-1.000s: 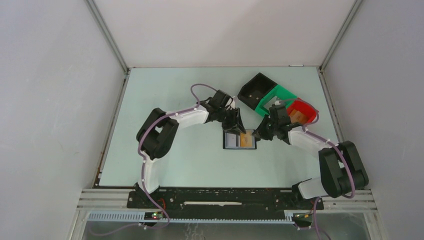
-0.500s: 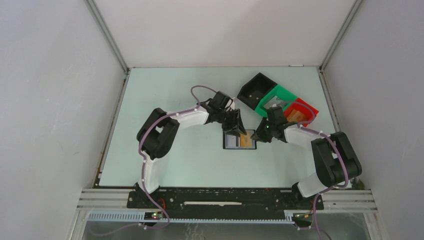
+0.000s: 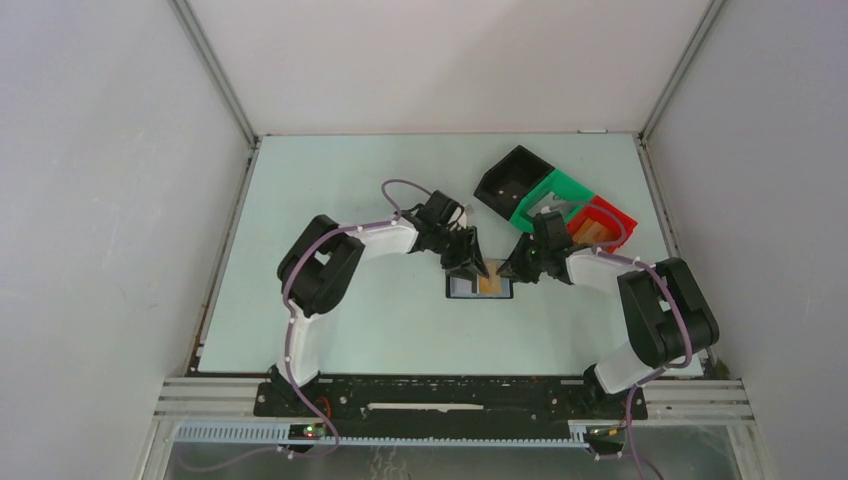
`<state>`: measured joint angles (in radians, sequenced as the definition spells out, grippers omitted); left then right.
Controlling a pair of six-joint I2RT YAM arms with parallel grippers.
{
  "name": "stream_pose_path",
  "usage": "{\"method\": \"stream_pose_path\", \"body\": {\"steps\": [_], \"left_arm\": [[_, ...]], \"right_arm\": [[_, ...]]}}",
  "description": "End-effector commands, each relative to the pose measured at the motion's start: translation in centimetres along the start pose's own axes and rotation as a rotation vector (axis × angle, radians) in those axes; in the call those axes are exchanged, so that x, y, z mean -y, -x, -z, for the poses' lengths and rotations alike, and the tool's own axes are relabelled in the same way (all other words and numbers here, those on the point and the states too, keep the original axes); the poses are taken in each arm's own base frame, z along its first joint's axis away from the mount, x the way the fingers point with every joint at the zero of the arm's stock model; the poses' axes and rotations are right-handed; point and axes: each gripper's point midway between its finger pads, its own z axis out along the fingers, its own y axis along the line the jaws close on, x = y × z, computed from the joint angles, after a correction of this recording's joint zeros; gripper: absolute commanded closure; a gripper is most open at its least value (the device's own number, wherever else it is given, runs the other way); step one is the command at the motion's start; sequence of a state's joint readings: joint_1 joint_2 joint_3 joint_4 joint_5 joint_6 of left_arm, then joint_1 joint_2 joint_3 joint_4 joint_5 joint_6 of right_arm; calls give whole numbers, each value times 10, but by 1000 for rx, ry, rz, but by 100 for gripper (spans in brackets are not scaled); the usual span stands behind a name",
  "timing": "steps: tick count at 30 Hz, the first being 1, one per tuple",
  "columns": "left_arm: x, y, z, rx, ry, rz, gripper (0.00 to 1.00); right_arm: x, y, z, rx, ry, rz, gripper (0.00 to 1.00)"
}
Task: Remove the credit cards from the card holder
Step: Remove the credit card from the card holder.
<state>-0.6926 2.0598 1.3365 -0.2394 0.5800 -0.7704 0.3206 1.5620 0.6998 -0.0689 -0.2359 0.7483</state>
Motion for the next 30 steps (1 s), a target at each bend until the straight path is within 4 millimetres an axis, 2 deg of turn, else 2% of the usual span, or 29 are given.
{"method": "stream_pose_path", "body": {"steps": [1, 21, 30], "left_arm": [[-4, 0, -4, 3, -23, 9, 53], [-9, 5, -13, 58, -54, 50, 68], [-5, 9, -15, 67, -71, 55, 100]], "right_arm": [[1, 0, -5, -4, -8, -3, 76], [0, -3, -4, -10, 5, -17, 76], [4, -5, -5, -14, -3, -19, 77]]}}
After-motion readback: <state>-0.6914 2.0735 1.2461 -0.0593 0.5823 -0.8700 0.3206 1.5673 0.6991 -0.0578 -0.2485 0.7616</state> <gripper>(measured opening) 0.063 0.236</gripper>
